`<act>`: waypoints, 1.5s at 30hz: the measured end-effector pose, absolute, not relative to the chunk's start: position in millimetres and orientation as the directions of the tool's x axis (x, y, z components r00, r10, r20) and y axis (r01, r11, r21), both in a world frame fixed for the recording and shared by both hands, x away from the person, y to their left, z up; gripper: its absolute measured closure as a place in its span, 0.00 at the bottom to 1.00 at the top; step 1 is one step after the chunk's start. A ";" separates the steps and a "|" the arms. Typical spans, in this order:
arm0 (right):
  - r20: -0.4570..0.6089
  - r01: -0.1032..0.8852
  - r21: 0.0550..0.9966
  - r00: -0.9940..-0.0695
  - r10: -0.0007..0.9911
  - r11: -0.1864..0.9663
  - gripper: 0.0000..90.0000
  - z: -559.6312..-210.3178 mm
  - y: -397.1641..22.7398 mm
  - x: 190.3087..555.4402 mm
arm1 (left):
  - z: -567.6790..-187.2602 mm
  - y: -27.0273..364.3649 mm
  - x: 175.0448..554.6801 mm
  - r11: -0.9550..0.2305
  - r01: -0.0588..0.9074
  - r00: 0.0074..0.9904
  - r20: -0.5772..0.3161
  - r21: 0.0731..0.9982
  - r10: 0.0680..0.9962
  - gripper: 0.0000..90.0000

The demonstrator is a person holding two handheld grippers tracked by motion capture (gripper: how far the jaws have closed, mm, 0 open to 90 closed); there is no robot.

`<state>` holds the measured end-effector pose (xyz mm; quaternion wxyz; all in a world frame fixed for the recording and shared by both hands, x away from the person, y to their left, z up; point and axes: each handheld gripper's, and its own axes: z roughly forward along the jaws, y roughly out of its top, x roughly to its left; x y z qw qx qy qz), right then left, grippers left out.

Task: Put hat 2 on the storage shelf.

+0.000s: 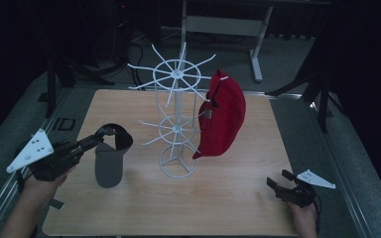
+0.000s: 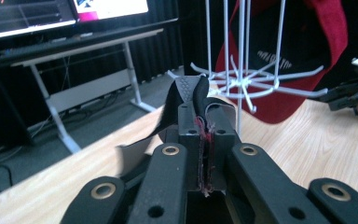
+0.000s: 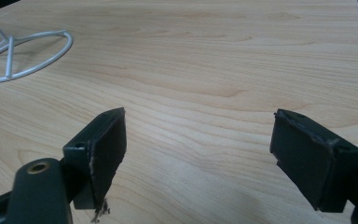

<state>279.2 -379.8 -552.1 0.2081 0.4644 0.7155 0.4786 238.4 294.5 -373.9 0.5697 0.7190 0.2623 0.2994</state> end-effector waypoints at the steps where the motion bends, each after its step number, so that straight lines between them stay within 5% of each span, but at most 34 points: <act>1: 0.147 0.465 0.878 -0.480 0.865 0.110 0.20 -552.0 -380.0 279.2 | -369.0 294.8 240.0 -0.207 0.030 0.685 0.130 0.978 0.717 0.98; 18: 0.143 0.471 0.874 -0.482 0.865 0.118 0.20 -552.0 -378.5 279.2 | -295.6 297.8 240.0 -0.155 -0.096 0.667 0.179 0.983 0.723 0.98; 45: 0.142 0.482 0.868 -0.476 0.868 0.122 0.20 -553.0 -378.4 280.5 | -239.7 242.4 247.5 -0.212 -0.167 0.690 0.268 0.963 0.672 0.98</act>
